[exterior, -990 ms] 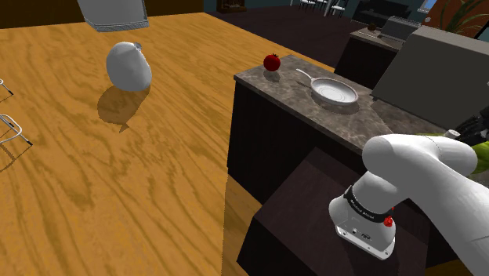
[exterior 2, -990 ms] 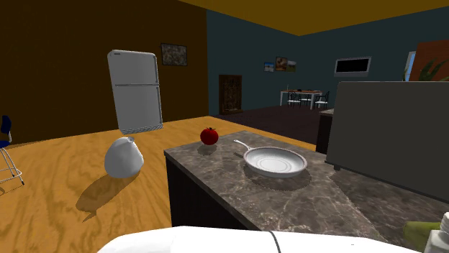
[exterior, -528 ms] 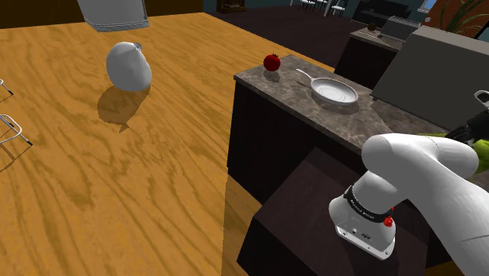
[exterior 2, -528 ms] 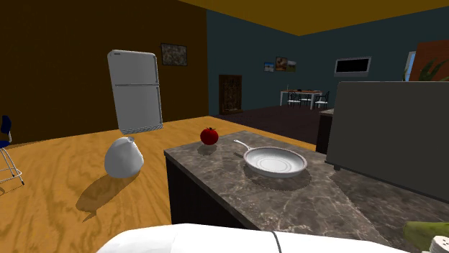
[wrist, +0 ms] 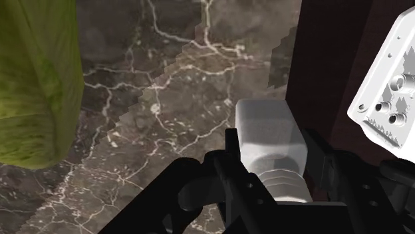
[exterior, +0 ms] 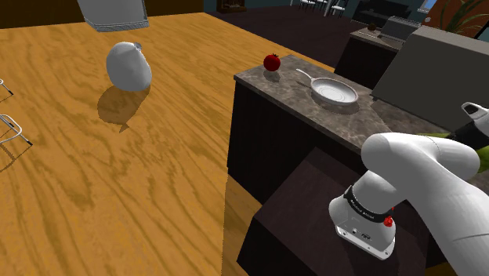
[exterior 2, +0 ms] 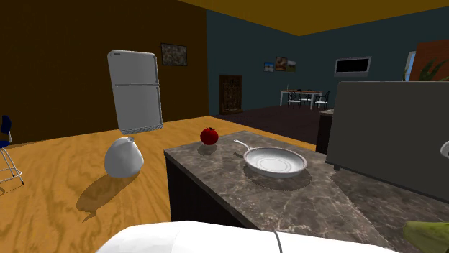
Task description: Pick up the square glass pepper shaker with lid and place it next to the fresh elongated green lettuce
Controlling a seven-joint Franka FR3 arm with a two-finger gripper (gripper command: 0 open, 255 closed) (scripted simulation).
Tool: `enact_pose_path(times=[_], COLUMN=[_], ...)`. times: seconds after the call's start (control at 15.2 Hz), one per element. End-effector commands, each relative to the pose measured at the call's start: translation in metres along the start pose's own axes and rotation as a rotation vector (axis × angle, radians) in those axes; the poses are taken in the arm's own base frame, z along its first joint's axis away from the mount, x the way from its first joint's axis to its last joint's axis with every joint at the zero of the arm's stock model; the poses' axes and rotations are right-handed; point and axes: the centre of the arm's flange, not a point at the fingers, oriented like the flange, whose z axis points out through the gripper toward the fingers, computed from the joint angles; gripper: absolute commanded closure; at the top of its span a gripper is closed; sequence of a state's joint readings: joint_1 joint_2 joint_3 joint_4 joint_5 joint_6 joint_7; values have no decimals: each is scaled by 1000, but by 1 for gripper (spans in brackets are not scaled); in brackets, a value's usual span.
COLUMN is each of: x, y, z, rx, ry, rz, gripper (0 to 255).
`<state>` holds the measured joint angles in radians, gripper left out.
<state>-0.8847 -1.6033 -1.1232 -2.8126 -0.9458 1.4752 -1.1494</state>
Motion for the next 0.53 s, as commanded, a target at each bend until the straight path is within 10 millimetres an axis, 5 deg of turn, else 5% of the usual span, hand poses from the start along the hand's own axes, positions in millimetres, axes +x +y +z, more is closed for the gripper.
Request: enact_pose_path(times=[0.0,0.46], x=[-2,-3], y=[-1,-1], z=[11,16], rx=[0,0], ry=[0,0], rz=[0,0], gripper=[255,255])
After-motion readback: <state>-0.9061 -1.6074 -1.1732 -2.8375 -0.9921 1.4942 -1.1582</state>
